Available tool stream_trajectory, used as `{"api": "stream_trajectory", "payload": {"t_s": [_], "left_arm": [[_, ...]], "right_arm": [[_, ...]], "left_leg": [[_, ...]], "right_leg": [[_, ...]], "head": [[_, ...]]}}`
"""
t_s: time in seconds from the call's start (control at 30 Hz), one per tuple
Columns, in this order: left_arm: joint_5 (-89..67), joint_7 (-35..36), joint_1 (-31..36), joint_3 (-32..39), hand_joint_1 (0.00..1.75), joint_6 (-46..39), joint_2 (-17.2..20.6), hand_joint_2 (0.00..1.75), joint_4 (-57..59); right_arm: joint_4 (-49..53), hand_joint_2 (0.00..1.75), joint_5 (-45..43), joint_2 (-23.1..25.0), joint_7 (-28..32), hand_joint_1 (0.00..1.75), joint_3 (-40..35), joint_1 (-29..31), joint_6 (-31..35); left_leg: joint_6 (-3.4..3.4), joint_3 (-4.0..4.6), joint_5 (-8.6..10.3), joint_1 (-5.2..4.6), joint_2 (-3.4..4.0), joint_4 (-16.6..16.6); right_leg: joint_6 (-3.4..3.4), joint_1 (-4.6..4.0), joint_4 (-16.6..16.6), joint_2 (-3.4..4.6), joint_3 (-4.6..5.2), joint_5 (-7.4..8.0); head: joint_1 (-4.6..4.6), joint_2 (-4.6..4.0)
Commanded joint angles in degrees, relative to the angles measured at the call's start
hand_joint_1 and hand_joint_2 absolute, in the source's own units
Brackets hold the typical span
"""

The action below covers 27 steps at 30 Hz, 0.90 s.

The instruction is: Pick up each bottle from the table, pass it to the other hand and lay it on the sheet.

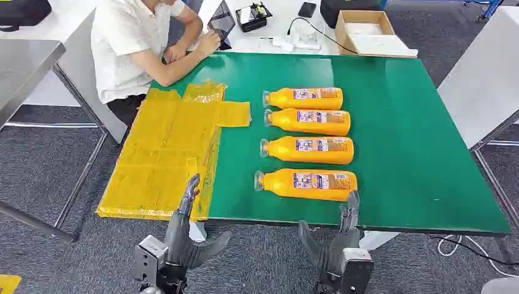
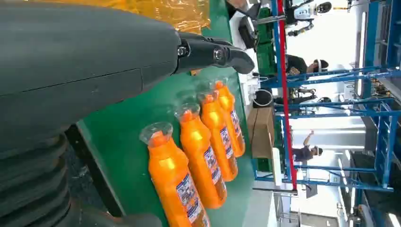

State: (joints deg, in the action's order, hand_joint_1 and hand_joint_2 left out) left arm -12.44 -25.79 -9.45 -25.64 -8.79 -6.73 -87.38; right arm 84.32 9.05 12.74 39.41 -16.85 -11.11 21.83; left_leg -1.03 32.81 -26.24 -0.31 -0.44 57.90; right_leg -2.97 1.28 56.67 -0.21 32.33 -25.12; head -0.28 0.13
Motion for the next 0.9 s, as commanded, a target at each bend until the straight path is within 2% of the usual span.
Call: {"api": "stream_trajectory", "payload": {"t_s": [0.03,0.17,0.27,0.57,0.67,0.77,0.9], "left_arm": [[0.01,0.15,0.52,1.48,0.00,0.14,0.72,1.75,1.15],[0.04,0.21,0.58,1.52,0.00,0.00,0.65,1.75,1.35],[-4.36,1.91,1.19,1.26,0.00,-4.76,0.40,1.75,2.94],[-0.91,1.23,2.97,2.38,0.00,-4.66,-1.67,1.75,6.75],[0.61,1.10,2.81,6.47,0.00,-5.31,-2.50,1.75,7.99],[-1.23,0.67,1.87,7.24,0.00,-3.97,-3.15,1.75,6.41],[-6.01,-0.83,1.86,4.38,0.00,-4.86,-2.04,1.75,6.20]], "right_arm": [[-0.96,1.75,-0.15,-1.54,-0.33,0.00,-0.07,1.46,0.13],[-0.96,1.75,-0.11,-1.47,-0.33,0.00,0.03,1.47,0.24],[-0.46,1.75,-0.85,-0.69,-0.98,0.00,1.17,1.90,-0.12],[-3.42,1.75,1.48,-3.01,-4.64,0.00,-2.25,5.32,-3.73],[-4.61,1.75,10.87,-4.61,-4.91,0.00,-2.68,5.32,0.38],[-2.93,1.75,15.67,-7.06,-4.18,0.00,-2.15,4.35,2.39],[0.48,1.75,8.65,-5.78,-4.63,0.00,2.39,4.37,-3.31]], "left_leg": [[0.08,-0.11,-0.03,0.10,0.07,-0.02],[0.06,-0.09,-0.01,0.05,0.05,-0.04],[0.05,-0.08,-0.01,0.04,0.05,-0.03],[0.09,-0.16,0.00,0.12,0.06,-0.06],[0.06,-0.15,0.00,0.06,0.07,-0.08],[0.07,-0.21,-0.01,0.10,0.06,-0.09],[0.04,-0.10,-0.02,0.05,-0.04,-0.02]], "right_leg": [[0.14,-0.11,-0.08,0.05,-0.13,0.01],[0.10,-0.06,-0.07,0.04,-0.09,0.01],[0.09,-0.05,-0.05,0.03,-0.08,0.01],[0.16,-0.13,-0.14,0.04,-0.19,0.05],[0.10,-0.07,-0.12,0.05,-0.16,0.04],[0.12,-0.11,-0.16,0.04,-0.23,0.03],[0.09,-0.06,-0.08,-0.04,-0.14,0.00]], "head": [[0.02,-0.02],[0.00,-0.02],[0.00,0.00],[0.02,-0.02],[0.00,0.00],[0.00,0.00],[0.00,-0.02]]}}
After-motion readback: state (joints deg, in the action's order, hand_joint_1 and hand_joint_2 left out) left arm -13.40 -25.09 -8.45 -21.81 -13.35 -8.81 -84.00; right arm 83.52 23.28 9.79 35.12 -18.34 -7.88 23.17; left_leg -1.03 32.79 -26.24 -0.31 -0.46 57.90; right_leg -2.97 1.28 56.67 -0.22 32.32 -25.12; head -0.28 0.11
